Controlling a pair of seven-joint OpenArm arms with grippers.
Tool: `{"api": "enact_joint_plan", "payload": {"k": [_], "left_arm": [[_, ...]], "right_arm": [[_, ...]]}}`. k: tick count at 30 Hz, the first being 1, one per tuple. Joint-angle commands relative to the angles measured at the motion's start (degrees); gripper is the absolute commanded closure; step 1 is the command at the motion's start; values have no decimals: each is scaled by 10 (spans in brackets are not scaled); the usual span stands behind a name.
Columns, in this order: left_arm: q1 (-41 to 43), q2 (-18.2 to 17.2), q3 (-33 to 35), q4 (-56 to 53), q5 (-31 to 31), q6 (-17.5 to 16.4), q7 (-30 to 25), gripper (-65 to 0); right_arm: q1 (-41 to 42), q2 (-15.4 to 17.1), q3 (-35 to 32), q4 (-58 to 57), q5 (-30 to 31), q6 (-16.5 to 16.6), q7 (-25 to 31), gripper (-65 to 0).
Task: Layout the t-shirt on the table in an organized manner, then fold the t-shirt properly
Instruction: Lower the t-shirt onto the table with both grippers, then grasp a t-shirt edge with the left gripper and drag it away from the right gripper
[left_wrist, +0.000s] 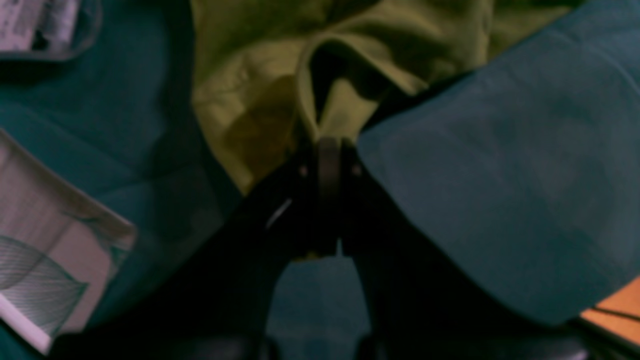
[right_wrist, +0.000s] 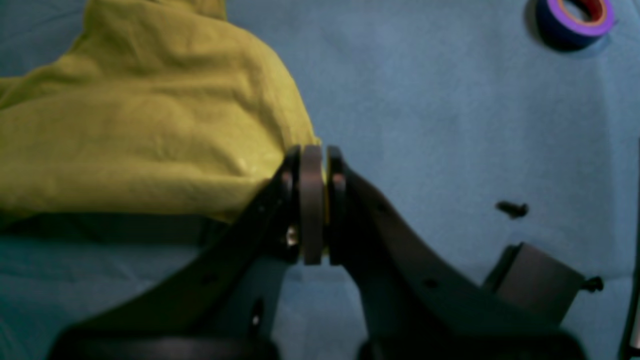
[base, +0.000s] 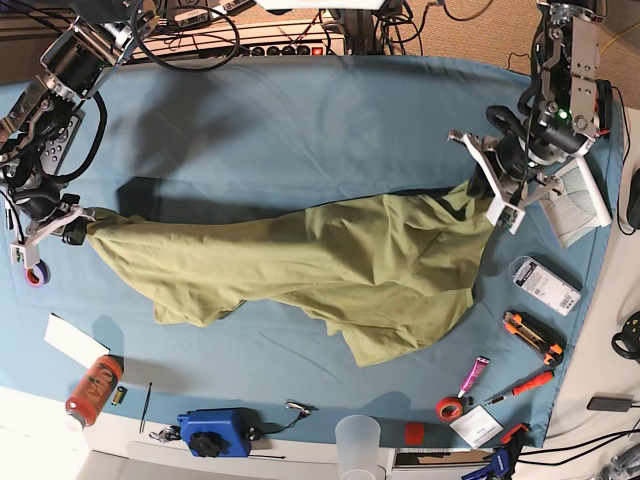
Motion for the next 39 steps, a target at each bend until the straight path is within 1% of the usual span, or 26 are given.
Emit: {"api": "enact_joint_plan", "payload": {"k": [1, 4, 5, 6, 11, 12, 15, 17, 21, 25, 28, 30, 32, 34, 35, 36, 37, 39], "left_arm": [[-5, -5, -4, 11, -2, 1, -14, -61], [-5, -5, -4, 11, -2, 1, -27, -289], [-5, -5, -5, 11, -2, 2, -29, -342], [-5, -5, -5, 12, -2, 2, -30, -369], [-15, 4, -5, 40, -2, 19, -31, -372], [-20, 5, -5, 50, -2, 19, -37, -372], [-40, 6, -5, 68, -3, 15, -77, -371], [-62, 6, -4, 67, -3, -8, -94, -371], [-115, 6, -3, 43, -23, -56, -95, -371], [-170, 5, -3, -26, -39, -104, -95, -345], [-212, -1, 3, -94, -66, -141, -95, -345], [-240, -6, 23, -137, -67, -159, -95, -345], [-268, -12, 56, -176, -66, -174, -95, -345], [-294, -18, 97, -207, -57, -201, -96, -345], [-307, -20, 117, -219, -47, -208, -96, -345], [-318, -19, 134, -229, -33, -209, -97, -345], [-329, -19, 151, -237, -16, -204, -100, -345], [-347, -19, 179, -250, 17, -184, -112, -345]], "right_arm": [[8, 11, 1, 10, 5, 2, 15, 0], [8, 11, 1, 10, 5, 2, 15, 0], [8, 11, 1, 10, 5, 2, 15, 0], [8, 11, 1, 10, 5, 2, 15, 0], [8, 11, 1, 10, 5, 2, 15, 0], [8, 11, 1, 10, 5, 2, 15, 0], [8, 11, 1, 10, 5, 2, 15, 0], [8, 11, 1, 10, 5, 2, 14, 0], [8, 11, 1, 10, 5, 2, 14, 0], [8, 11, 1, 10, 5, 2, 14, 0], [8, 11, 1, 10, 5, 2, 14, 0], [8, 11, 1, 10, 5, 2, 14, 0], [8, 11, 1, 10, 5, 2, 14, 0], [8, 11, 1, 10, 5, 2, 14, 0], [8, 11, 1, 10, 5, 2, 14, 0], [8, 11, 1, 10, 5, 2, 14, 0], [8, 11, 1, 10, 5, 2, 14, 0], [8, 11, 1, 10, 5, 2, 12, 0]]}}
